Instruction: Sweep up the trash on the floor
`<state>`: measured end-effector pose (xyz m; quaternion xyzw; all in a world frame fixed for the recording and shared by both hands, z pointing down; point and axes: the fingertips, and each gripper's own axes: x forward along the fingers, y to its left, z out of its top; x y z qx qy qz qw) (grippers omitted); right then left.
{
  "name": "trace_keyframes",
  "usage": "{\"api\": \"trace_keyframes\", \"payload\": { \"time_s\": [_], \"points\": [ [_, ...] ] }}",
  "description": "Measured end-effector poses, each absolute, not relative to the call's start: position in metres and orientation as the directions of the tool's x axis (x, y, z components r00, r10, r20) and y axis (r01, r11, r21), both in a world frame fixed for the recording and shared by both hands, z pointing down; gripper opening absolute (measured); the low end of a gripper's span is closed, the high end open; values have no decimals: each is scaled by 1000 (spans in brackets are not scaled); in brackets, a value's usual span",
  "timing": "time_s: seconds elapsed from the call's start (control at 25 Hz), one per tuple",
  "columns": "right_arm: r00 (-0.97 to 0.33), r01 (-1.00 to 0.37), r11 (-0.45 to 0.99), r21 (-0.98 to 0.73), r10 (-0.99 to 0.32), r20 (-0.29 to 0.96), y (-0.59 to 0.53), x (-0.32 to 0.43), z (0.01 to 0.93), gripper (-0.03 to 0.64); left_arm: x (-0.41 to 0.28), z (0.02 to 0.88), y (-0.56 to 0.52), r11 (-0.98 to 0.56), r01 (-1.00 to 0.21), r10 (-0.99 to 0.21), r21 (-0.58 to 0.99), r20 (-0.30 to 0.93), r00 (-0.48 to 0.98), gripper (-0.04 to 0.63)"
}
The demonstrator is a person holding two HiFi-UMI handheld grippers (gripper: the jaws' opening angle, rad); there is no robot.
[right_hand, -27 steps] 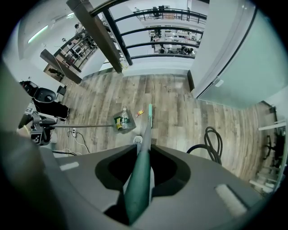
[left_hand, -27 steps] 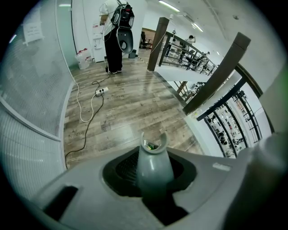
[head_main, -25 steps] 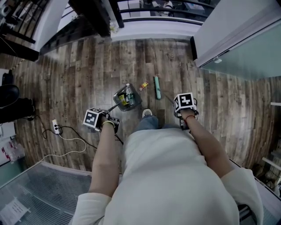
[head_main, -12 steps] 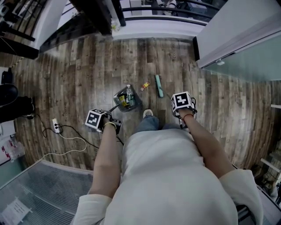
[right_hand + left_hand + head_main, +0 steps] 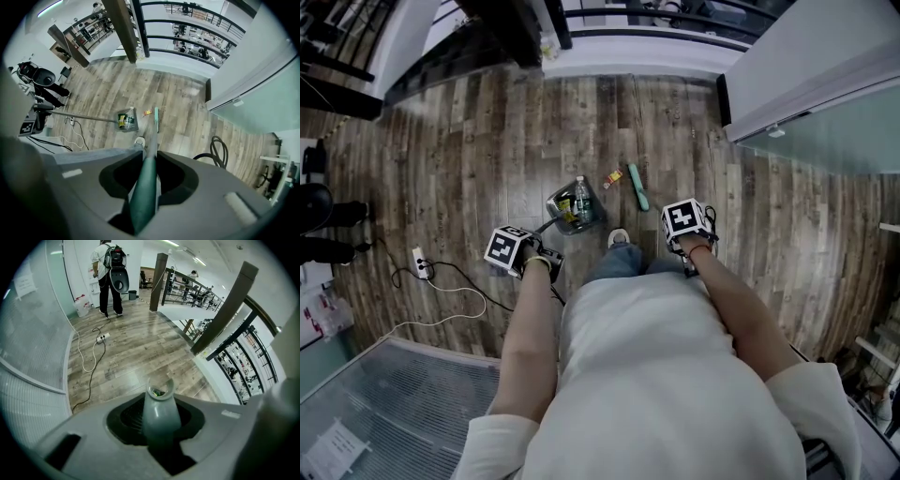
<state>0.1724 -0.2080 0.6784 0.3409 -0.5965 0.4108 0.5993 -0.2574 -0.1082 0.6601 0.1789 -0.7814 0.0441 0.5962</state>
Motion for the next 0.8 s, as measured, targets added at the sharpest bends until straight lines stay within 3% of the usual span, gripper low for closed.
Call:
{"api": "trace_keyframes", "payload": {
  "time_s": [0.8],
  "points": [
    [-46, -843, 529, -94, 103, 994, -191, 137, 682, 96, -267, 665, -131, 935, -314, -239, 168, 950, -203, 109]
  ]
}}
